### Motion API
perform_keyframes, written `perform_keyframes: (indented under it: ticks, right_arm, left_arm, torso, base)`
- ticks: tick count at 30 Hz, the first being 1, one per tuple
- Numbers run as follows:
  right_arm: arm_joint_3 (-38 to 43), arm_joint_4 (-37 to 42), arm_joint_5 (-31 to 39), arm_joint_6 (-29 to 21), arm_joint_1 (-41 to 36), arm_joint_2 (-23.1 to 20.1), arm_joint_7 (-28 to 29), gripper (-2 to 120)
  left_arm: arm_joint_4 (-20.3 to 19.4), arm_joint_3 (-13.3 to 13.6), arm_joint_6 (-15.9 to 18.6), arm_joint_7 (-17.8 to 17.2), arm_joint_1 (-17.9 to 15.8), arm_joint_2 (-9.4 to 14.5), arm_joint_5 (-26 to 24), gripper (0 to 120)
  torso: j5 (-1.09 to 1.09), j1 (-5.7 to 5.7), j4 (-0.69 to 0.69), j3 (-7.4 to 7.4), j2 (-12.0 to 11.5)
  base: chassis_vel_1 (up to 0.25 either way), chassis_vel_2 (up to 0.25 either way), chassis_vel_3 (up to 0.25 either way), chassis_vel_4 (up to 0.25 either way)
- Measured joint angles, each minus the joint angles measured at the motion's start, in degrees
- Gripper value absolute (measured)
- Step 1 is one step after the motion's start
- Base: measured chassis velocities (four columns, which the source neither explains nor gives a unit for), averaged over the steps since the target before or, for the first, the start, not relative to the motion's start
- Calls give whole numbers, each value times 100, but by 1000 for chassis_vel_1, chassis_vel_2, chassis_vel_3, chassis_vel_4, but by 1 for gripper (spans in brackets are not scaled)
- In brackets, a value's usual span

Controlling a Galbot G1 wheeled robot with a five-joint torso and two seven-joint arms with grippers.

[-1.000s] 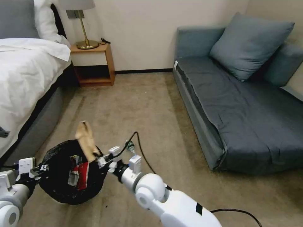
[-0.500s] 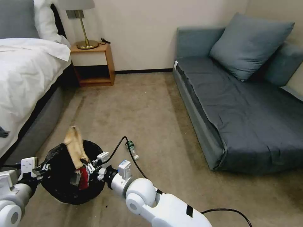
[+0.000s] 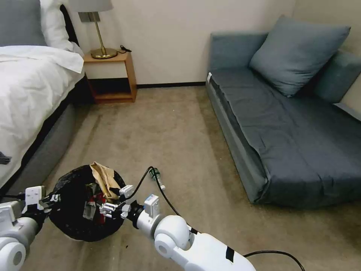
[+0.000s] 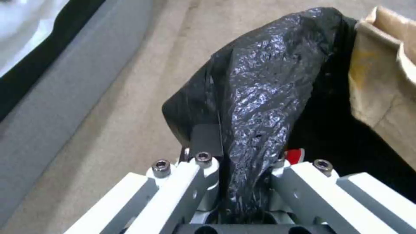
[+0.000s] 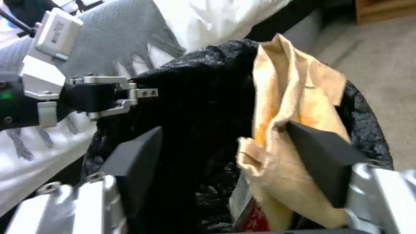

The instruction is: Pick up the trash bin, then pick up the garbage on the floor and place it into the trash bin.

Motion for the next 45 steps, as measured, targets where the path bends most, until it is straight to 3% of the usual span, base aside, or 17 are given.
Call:
perform_keyframes:
  ticks: [6,15,28,34,37,45]
  right_arm:
    - [8,87,-375,-53,-58,-105,-248,98]
    - [46,202,-1211,-253,-94,-352,-443,100]
    - [283,217,-968,-105,-138,-252,-230,100]
    - [1003,236,-1270,387,-558,-392,-130,100]
    - [1851,485,-2167,911,-1171,-662,-276,100]
    - [3069,1229,-2617,1806,-2340,-1296,-516,100]
  left_arm:
    - [8,-20,-1,0,-15,5,-25,7]
    - [15,39,0,0,-38,-5,-21,7]
    - [21,11,-1,-2,-40,-22,-12,7]
    - [70,-60,-6,-5,-41,-22,-19,7]
    - [72,-126,-12,-4,-32,-2,-56,7]
    - [141,-178,-20,-6,-38,48,-128,7]
  torso:
    - [0,0,0,0,0]
    - [1,0,0,0,0]
    - [0,0,1,0,0]
    - [1,0,0,0,0]
    - [2,0,-1,0,0]
    - [2,0,0,0,0]
  base:
    - [0,0,0,0]
    - [0,0,0,0]
    - [0,0,0,0]
    - [0,0,0,0]
    - [0,0,0,0]
    - [0,0,0,0]
